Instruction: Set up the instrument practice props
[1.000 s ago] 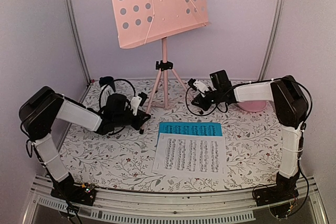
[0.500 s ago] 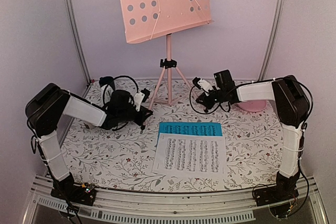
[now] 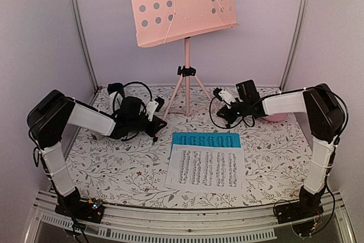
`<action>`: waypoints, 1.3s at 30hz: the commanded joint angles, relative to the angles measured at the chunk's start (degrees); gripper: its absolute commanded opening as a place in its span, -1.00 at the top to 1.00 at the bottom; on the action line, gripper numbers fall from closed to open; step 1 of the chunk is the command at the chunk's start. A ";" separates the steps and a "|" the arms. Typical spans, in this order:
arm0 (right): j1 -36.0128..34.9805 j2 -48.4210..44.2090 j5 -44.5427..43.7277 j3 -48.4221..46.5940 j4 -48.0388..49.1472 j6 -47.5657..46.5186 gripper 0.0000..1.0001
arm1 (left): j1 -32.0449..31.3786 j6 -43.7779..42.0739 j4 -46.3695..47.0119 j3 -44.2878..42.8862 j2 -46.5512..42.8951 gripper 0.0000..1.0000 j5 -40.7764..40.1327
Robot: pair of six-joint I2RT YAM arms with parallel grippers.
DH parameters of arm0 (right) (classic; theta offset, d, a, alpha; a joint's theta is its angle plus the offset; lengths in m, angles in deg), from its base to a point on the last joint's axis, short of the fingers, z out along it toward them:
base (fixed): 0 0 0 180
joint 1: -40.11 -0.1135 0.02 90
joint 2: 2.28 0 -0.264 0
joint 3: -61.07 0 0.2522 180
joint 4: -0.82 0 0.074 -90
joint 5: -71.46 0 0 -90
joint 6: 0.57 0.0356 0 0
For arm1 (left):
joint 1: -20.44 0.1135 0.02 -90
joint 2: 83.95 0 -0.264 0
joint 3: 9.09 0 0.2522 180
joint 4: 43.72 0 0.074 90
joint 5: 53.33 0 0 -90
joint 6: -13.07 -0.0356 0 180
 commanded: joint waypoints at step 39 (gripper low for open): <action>0.03 -11.50 -23.14 17.77 -22.08 18.48 1.00 | -3.40 5.04 -11.09 -7.85 8.52 1.00 0.97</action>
